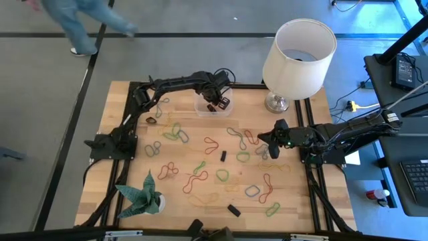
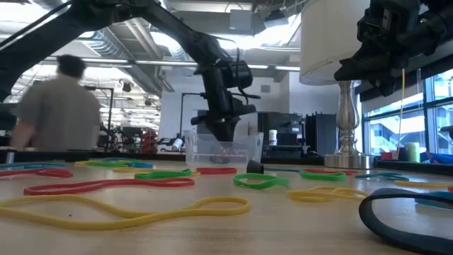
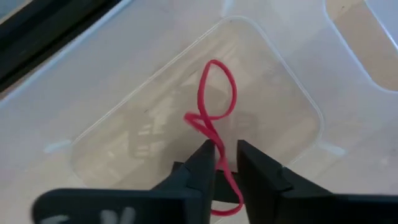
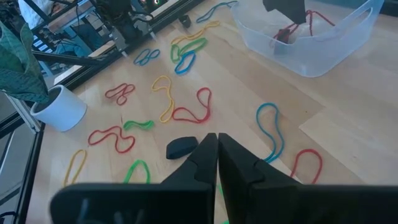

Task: Pick and place rubber bands into bin
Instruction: Put the red rubber band into the transparent bin, then put the blue rubber band into the transparent bin

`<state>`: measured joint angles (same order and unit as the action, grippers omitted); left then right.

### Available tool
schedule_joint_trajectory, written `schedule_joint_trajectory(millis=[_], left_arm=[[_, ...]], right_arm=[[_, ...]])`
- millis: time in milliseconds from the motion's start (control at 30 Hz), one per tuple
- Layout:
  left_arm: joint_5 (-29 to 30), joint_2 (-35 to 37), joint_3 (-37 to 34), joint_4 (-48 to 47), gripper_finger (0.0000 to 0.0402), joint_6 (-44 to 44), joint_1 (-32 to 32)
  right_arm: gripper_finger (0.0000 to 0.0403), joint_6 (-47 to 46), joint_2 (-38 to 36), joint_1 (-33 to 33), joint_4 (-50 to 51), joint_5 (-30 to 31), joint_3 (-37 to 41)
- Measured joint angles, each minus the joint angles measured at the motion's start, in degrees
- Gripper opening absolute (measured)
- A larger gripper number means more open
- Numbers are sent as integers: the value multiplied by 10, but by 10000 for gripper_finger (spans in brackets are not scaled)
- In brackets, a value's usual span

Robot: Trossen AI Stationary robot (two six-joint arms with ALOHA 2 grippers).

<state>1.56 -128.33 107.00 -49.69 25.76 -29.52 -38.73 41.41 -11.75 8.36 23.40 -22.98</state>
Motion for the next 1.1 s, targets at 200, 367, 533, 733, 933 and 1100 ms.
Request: schedule_joint_trajectory(millis=[200, 367, 533, 733, 933, 1100], left_arm=[[-14, 9, 0, -14, 124, 0, 0], [0, 53, 0, -20, 138, 2, 1], [19, 102, 0, -51, 138, 6, 0], [49, 154, 0, -122, 138, 26, 10], [26, 181, 0, -165, 120, 11, 31], [23, 184, 0, -175, 52, -51, 77]], right_arm=[[18, 0, 0, 0, 0, 0, 0], [18, 1, 0, 0, 0, 0, 0], [18, 2, 0, 0, 2, 0, 0], [18, 4, 0, 0, 3, 0, 0], [18, 44, 0, 0, 3, 0, 0], [18, 62, 0, 0, 3, 0, 0]])
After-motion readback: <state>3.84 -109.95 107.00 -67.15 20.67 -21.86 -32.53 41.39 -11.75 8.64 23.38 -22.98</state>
